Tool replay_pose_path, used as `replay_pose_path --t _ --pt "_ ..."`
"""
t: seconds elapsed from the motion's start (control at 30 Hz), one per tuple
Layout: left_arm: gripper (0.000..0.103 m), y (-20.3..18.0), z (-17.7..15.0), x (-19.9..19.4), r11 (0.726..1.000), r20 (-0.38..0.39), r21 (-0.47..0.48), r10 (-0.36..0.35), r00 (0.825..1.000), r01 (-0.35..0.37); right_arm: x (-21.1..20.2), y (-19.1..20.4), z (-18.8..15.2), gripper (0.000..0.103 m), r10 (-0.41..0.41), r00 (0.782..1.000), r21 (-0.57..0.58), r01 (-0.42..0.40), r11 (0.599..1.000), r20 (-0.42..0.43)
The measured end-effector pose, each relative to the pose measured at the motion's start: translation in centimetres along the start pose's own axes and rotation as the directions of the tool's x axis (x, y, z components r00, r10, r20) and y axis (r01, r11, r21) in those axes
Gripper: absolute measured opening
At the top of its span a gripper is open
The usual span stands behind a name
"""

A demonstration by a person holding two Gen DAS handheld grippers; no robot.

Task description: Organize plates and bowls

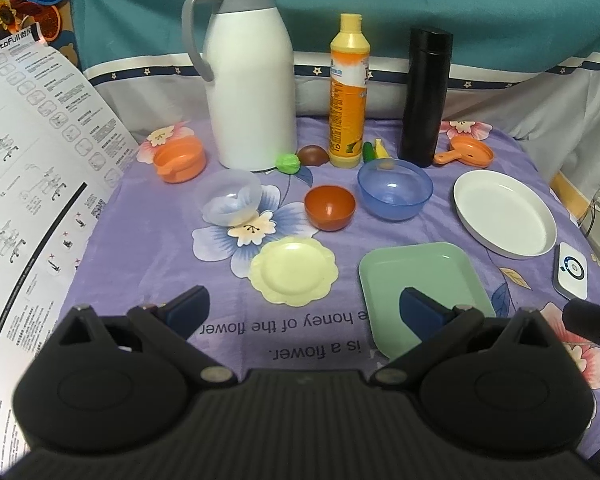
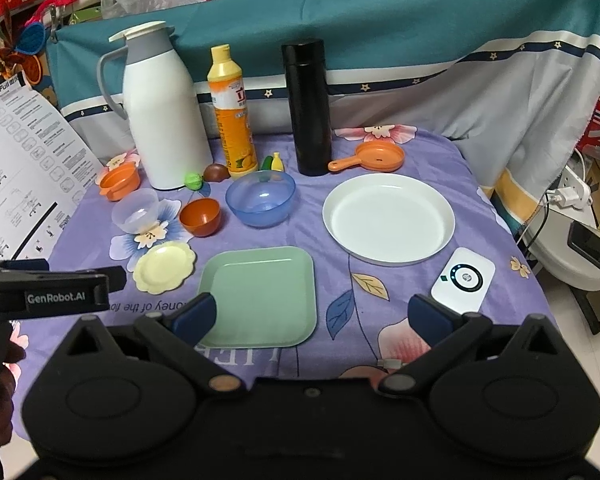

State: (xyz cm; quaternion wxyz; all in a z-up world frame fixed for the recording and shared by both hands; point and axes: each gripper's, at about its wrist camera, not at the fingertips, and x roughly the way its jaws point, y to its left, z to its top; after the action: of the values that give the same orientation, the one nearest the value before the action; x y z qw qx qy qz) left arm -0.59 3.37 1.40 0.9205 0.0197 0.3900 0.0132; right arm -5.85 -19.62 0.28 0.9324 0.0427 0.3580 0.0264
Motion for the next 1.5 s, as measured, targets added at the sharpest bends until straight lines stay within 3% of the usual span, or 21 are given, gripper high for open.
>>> replay_pose_path --t 1.07,1.27,1.5 --pt "0.103 0.4 -0.1 0.8 1.000 -0.016 0.008 0.004 1.000 -0.004 0.8 0.3 -0.2 0.103 -0.011 1.000 0.036 0.011 0.999 -0.009" --pt "0.103 -1.4 0.1 2.1 0.999 -0.026 0.045 -0.027 0.999 0.028 2.1 -0.5 -0.1 0.103 0.004 1.000 0.034 -0.004 0.999 0.001" --pt "0.103 -6.5 2.0 4.2 0.986 -0.015 0.115 -0.120 0.993 0.121 4.9 -3.8 1.7 0.103 -0.049 0.999 0.058 0.049 0.997 -0.007"
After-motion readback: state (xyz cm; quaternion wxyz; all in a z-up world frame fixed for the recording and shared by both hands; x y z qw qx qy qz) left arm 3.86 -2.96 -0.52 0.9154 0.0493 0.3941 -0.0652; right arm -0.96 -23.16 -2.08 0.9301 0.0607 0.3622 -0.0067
